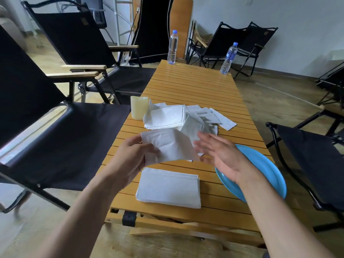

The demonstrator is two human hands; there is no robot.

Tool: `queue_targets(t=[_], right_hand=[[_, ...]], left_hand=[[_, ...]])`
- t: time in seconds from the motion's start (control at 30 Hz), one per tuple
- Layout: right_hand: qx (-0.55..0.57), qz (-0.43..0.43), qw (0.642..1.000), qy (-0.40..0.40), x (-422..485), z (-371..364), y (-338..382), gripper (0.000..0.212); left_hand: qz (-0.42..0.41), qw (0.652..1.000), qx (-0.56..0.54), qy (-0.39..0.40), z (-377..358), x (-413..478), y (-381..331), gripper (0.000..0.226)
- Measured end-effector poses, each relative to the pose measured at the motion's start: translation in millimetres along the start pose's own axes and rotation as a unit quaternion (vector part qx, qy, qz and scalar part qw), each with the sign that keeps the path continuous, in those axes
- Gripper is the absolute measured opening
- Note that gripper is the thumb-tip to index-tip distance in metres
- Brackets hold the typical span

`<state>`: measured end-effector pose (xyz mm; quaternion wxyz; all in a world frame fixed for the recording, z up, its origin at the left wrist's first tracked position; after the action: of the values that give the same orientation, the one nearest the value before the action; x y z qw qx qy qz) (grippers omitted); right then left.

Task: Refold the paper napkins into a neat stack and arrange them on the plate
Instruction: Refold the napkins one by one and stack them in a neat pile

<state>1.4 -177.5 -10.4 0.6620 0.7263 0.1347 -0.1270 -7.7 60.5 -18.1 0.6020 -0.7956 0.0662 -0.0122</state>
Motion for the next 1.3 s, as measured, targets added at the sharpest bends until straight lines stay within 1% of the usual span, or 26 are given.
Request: queue_targets(t=[0.03, 0.07, 0.1, 0.17, 0.2, 0.3, 0.4, 0.47, 0.53, 0.6, 0.67, 0.83, 0.93, 1.0, 1.03, 1.07, 1.1, 1.17, 1.2, 1.23, 1.3], right_hand=[[0.009, -0.052, 0.997, 0.053, -2.4, -5.6, -5.7, 0.044], [0.027, -0.086, 0.992, 0.091, -4.3, -10.1, -10.0, 0.046], [0.044, -0.104, 0.988, 0.11, -4.5, -12.2, -12.7, 0.049], [0.039, -0.116, 0.988, 0.095, -2.9, -10.1, -14.8, 0.056], [0.016, -0.114, 0.99, 0.08, -2.6, -7.6, -14.2, 0.054], [-0.096, -0.124, 0.986, 0.057, -4.1, 0.6, -17.8, 0.036], [-0.226, -0.159, 0.959, 0.065, -8.0, 1.1, -28.6, 0.027], [-0.283, -0.172, 0.942, 0.049, -8.5, -0.6, -35.3, 0.025], [-0.325, -0.166, 0.931, 0.02, -7.1, -2.9, -38.8, 0.031], [-0.371, -0.153, 0.916, 0.0, -4.9, -7.0, -40.4, 0.045], [-0.403, -0.144, 0.904, -0.014, -2.2, -9.7, -42.1, 0.05], [-0.437, -0.137, 0.889, -0.017, 3.1, -10.7, -48.1, 0.046], [-0.503, -0.123, 0.855, -0.036, 3.4, -8.5, -47.5, 0.044], [-0.551, -0.105, 0.826, -0.058, 3.3, -6.3, -44.1, 0.049], [-0.565, -0.087, 0.817, -0.071, 3.8, -6.0, -40.7, 0.05], [-0.566, -0.057, 0.818, -0.085, 5.2, -6.8, -36.3, 0.047], [-0.551, -0.016, 0.829, -0.099, 7.7, -9.2, -30.9, 0.043], [-0.512, 0.073, 0.845, -0.136, 16.0, -16.8, -20.5, 0.029], [-0.508, 0.109, 0.84, -0.155, 21.9, -21.4, -17.3, 0.021], [-0.517, 0.136, 0.829, -0.164, 28.2, -27.1, -16.4, 0.016], [-0.554, 0.171, 0.801, -0.152, 41.8, -40.2, -21.2, 0.017]], left_hand=[[0.014, 1.0, -0.01, 0.014, 0.1, -0.3, 0.0, 0.038], [0.025, 0.999, -0.004, 0.024, 0.3, -0.8, 0.5, 0.036], [0.034, 0.999, 0.014, 0.027, 1.0, -1.3, 1.3, 0.035], [0.049, 0.997, 0.066, 0.013, 5.4, -2.0, 3.8, 0.027], [0.058, 0.994, 0.097, 0.003, 8.7, -2.2, 5.7, 0.019], [0.087, 0.975, 0.204, -0.024, 22.4, -2.6, 9.5, 0.006], [0.134, 0.954, 0.269, -0.015, 31.3, -4.5, 14.1, 0.013], [0.154, 0.934, 0.323, -0.004, 33.5, -5.8, 17.2, 0.012], [0.164, 0.917, 0.363, -0.009, 35.0, -5.6, 20.7, 0.012], [0.175, 0.903, 0.391, -0.019, 37.2, -5.2, 24.0, 0.014], [0.182, 0.889, 0.42, -0.02, 39.5, -5.3, 25.9, 0.015], [0.187, 0.86, 0.474, -0.014, 46.1, -2.6, 34.4, 0.025], [0.191, 0.846, 0.497, -0.012, 47.9, -0.3, 38.4, 0.029], [0.185, 0.831, 0.525, -0.015, 49.1, 1.9, 38.2, 0.033], [0.181, 0.824, 0.537, -0.017, 49.7, 2.8, 37.5, 0.034], [0.178, 0.82, 0.544, -0.022, 50.0, 3.6, 36.3, 0.035], [0.172, 0.819, 0.547, -0.029, 50.3, 4.3, 34.7, 0.035], [0.135, 0.829, 0.54, -0.052, 48.9, 7.2, 29.7, 0.033], [0.1, 0.838, 0.533, -0.062, 46.1, 9.1, 26.7, 0.03], [0.063, 0.846, 0.525, -0.071, 42.7, 10.5, 23.7, 0.028], [0.0, 0.859, 0.505, -0.086, 35.3, 11.7, 18.4, 0.024]])
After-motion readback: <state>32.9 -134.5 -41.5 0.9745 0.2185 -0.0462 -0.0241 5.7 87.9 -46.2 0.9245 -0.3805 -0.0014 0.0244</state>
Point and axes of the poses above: each hand's wrist, its own x-axis towards the middle knuckle, its own z-axis out of the back of the hand, y = z × x, the point moved 5 cm from there along x, towards the middle knuckle, and after that the axes turned 6 degrees about -z, right-handed, at the moved point
